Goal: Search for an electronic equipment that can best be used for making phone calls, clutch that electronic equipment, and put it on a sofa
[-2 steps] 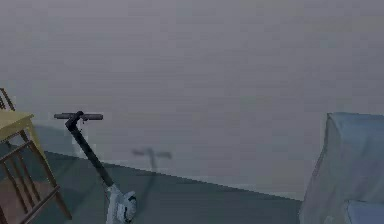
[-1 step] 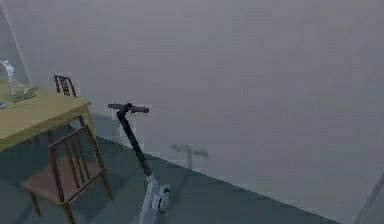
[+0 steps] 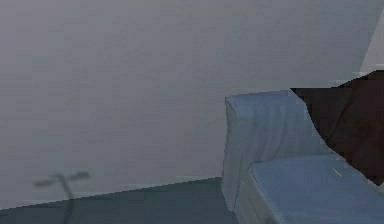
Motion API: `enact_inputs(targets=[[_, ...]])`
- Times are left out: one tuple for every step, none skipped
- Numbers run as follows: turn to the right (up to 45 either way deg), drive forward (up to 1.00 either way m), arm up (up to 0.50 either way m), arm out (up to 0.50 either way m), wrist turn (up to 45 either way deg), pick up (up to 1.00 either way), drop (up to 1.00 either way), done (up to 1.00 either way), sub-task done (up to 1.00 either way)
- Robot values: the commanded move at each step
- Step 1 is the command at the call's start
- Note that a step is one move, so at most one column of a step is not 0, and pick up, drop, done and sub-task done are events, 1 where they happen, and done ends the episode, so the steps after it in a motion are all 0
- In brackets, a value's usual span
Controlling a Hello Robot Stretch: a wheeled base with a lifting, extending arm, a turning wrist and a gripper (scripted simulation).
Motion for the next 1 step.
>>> enact_inputs(targets=[[0.0,0.00,0.00,0.48,0.0,0.00,0.00,0.00,0.00]])
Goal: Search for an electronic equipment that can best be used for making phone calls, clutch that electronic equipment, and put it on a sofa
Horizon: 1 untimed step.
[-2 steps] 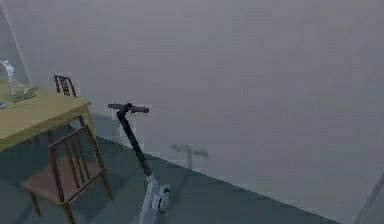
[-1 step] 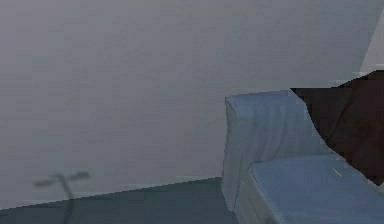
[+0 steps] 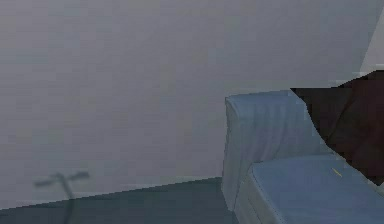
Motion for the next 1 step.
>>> enact_inputs(targets=[[0.0,0.00,0.00,0.00,45.0,0.00,0.00,0.00,0.00]])
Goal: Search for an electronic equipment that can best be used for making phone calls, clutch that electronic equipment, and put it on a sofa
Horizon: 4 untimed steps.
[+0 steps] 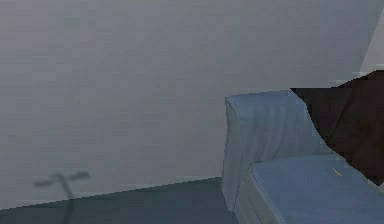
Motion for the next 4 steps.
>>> enact_inputs(targets=[[0.0,0.00,0.00,0.00,9.0,0.00,0.00,0.00,0.00],[0.0,0.00,-0.24,0.00,0.0,0.00,0.00,0.00,0.00],[0.0,0.00,-0.32,0.00,0.0,0.00,0.00,0.00,0.00],[0.0,0.00,0.00,0.00,0.0,0.00,1.00,0.00,0.00]])
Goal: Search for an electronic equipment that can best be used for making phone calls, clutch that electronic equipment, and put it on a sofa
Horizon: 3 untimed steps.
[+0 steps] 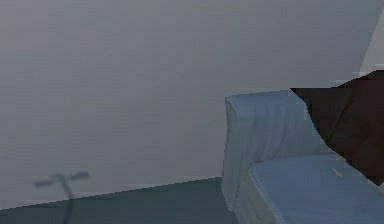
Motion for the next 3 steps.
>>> enact_inputs(targets=[[0.0,0.00,0.10,0.00,0.0,0.00,0.00,0.00,0.00],[0.0,0.00,0.00,-0.08,0.0,0.00,0.00,0.00,0.00],[0.0,0.00,0.00,0.00,0.0,0.00,0.00,1.00,0.00]])
